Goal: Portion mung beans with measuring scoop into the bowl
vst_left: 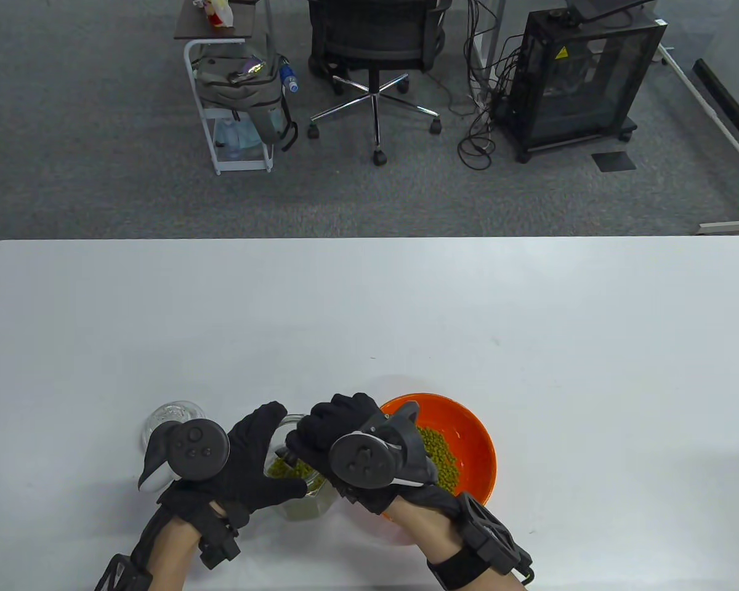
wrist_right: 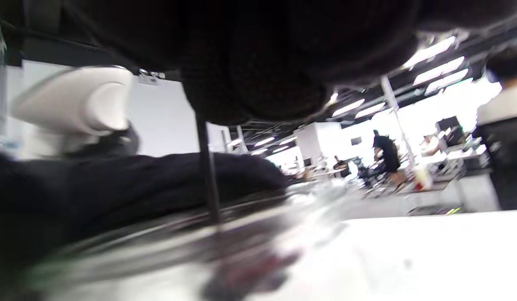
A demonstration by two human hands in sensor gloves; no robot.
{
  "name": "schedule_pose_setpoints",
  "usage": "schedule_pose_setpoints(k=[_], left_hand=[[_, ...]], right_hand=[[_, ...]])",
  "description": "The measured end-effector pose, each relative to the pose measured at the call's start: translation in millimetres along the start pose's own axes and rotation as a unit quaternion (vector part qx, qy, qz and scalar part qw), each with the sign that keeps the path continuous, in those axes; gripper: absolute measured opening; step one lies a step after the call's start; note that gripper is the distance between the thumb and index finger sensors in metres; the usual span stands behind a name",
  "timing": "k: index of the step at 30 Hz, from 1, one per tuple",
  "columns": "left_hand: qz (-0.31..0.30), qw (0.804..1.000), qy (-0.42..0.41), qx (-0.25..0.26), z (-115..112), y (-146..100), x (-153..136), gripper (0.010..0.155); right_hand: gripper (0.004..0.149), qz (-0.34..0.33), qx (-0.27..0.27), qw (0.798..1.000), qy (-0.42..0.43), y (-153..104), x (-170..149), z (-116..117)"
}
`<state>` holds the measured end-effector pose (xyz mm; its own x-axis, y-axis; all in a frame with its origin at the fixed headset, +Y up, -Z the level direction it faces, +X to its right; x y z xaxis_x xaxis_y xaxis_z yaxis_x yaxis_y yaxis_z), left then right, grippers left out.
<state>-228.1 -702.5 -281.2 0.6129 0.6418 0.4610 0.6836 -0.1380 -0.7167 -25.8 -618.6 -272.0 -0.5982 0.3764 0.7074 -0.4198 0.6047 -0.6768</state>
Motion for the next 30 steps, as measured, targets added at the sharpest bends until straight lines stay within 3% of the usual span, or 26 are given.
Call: schedule_pose_setpoints(k=[5, 11, 18, 21, 26, 30], left_hand=[[0.000, 1.000, 0.000, 0.000, 0, 0, 0, 0.121], [0.000, 1.000, 0.000, 0.000, 0, 0, 0, 0.121], [0.000, 1.000, 0.001, 0.000, 0, 0, 0, 0.121], [0.000, 1.000, 0.000, 0.000, 0, 0, 0, 0.121], [0.000, 1.000, 0.000, 0.000, 0, 0, 0, 0.121], [0.001, 1.000, 0.000, 0.000, 0, 0, 0, 0.121]], right_hand=[[0.043, 0.045, 0.065, 0.994, 0.082, -1, -18, 4], [0.043, 0.167, 0.089, 0.968, 0.162, -5, -54, 6], [0.044, 0.294, 0.081, 0.927, 0.217, -15, -86, -1], [0.044, 0.320, 0.056, 0.923, 0.204, -20, -94, -8], [0.044, 0.381, 0.034, 0.895, 0.230, -34, -106, -17], [0.043, 0.375, 0.008, 0.897, 0.233, -41, -112, -22]])
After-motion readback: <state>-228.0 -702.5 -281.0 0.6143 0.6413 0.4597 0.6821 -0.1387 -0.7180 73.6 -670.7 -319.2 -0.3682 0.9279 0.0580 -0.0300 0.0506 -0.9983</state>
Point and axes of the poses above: the tracker on the back of each hand, its own x axis roughly to the thumb side, its own y axis roughly from the wrist to the fingertips, z = x × y, the point moved 1 cm from there along y, roughly from the wrist to the fingertips, and after that the axes turned 11 degrees about -x, right-handed, at the moved point
